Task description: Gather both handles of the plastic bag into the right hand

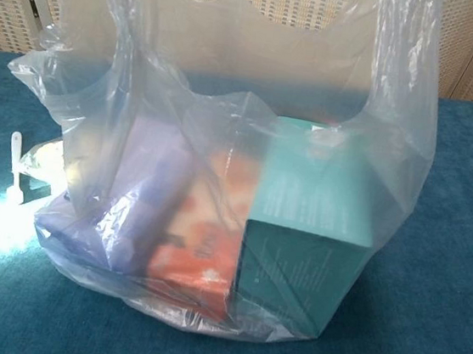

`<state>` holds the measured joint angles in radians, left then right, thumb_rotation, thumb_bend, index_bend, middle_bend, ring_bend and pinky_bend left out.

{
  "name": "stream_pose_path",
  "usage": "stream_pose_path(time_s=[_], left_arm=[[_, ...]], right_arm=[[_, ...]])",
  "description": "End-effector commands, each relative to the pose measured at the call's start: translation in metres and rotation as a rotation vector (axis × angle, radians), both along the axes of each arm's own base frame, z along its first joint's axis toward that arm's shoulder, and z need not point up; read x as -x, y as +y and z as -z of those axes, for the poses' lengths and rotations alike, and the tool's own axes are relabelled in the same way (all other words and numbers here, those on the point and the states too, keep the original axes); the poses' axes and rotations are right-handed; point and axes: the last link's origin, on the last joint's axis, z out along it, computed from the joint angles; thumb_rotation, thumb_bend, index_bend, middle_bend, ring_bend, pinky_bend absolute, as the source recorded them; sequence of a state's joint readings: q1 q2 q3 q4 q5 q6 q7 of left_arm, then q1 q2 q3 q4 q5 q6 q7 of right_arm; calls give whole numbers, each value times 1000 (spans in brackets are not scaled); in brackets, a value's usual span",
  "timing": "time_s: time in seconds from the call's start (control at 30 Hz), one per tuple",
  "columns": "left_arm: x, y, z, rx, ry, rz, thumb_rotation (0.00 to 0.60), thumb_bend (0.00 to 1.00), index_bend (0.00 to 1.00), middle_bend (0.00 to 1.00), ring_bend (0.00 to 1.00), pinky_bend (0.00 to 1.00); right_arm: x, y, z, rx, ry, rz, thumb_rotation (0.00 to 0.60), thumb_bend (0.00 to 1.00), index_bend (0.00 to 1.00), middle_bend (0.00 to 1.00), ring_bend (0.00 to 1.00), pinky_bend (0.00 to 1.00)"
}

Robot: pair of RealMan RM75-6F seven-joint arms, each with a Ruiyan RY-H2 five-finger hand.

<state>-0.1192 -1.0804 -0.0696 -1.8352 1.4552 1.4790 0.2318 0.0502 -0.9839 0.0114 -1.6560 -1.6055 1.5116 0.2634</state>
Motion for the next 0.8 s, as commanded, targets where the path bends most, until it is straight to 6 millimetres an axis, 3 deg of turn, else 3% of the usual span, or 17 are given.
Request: stream_pose_path(time_s=[0.03, 0.8], left_arm=[[-1, 0, 1, 5, 2, 0, 600, 268, 147, 91, 102, 39], [-6, -4, -8, -12, 2, 32, 600, 267, 147, 91, 106, 40]], right_arm=[[0, 0, 0, 1, -4, -3, 600, 66, 119, 198, 83, 140], [-4, 5, 0, -27, -33, -42, 600, 65, 119, 199, 83, 141]])
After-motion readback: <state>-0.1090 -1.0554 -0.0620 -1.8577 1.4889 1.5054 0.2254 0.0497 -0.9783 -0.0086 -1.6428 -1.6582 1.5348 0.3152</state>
